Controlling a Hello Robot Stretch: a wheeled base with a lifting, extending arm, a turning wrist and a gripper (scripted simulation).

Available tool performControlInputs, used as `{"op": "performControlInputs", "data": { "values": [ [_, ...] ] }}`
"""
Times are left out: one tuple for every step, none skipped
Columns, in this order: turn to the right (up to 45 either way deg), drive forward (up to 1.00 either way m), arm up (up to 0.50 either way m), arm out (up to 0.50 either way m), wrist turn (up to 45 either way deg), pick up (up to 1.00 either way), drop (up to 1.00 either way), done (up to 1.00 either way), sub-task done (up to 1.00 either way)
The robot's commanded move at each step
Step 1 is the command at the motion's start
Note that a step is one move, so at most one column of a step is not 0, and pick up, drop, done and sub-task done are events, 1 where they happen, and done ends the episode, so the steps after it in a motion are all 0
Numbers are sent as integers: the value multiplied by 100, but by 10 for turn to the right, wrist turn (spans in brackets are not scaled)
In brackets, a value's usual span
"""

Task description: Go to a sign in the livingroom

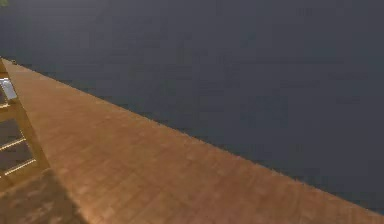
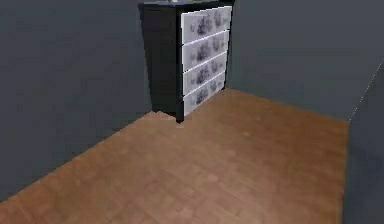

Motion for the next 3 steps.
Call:
{"op": "performControlInputs", "data": {
  "values": [
    [330, 0, 0, 0, 0, 0, 0, 0, 0],
    [0, 5, 0, 0, 0, 0, 0, 0, 0],
    [-450, 0, 0, 0, 0, 0, 0, 0, 0]
  ]
}}
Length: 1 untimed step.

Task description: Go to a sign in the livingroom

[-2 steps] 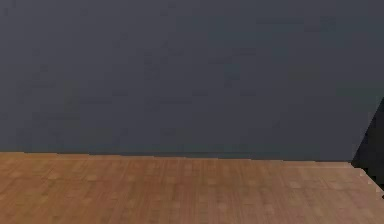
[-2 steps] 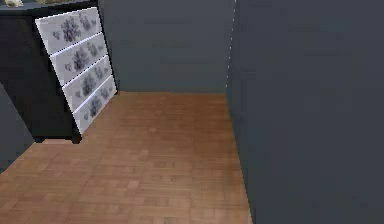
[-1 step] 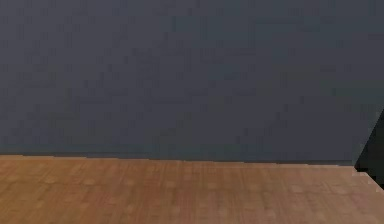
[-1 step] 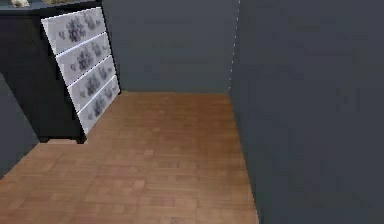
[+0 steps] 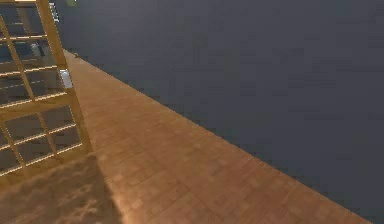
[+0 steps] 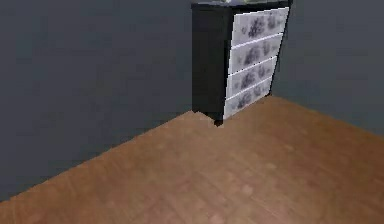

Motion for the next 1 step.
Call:
{"op": "performControlInputs", "data": {
  "values": [
    [-180, 0, 0, 0, 0, 0, 0, 0, 0]
  ]
}}
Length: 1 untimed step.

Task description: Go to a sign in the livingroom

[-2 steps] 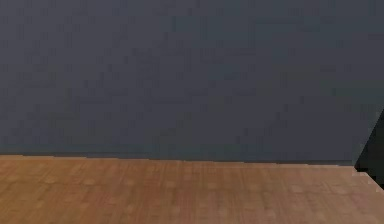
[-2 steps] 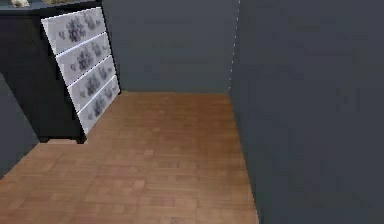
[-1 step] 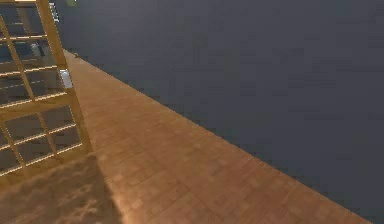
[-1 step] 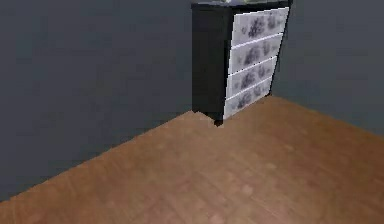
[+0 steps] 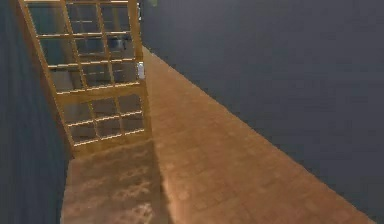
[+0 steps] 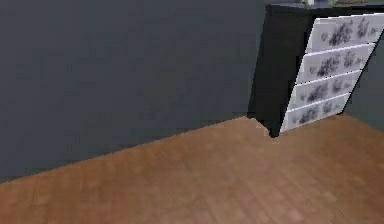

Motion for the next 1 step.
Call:
{"op": "performControlInputs", "data": {
  "values": [
    [0, 100, 0, 0, 0, 0, 0, 0, 0]
  ]
}}
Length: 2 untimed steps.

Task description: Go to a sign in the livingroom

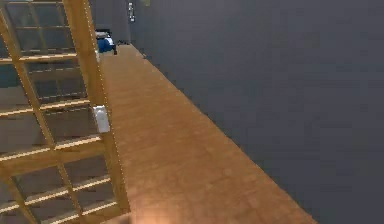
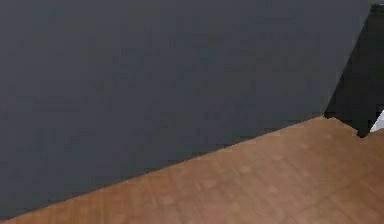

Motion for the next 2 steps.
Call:
{"op": "performControlInputs", "data": {
  "values": [
    [0, 100, 0, 0, 0, 0, 0, 0, 0],
    [-60, 0, 0, 0, 0, 0, 0, 0, 0]
  ]
}}
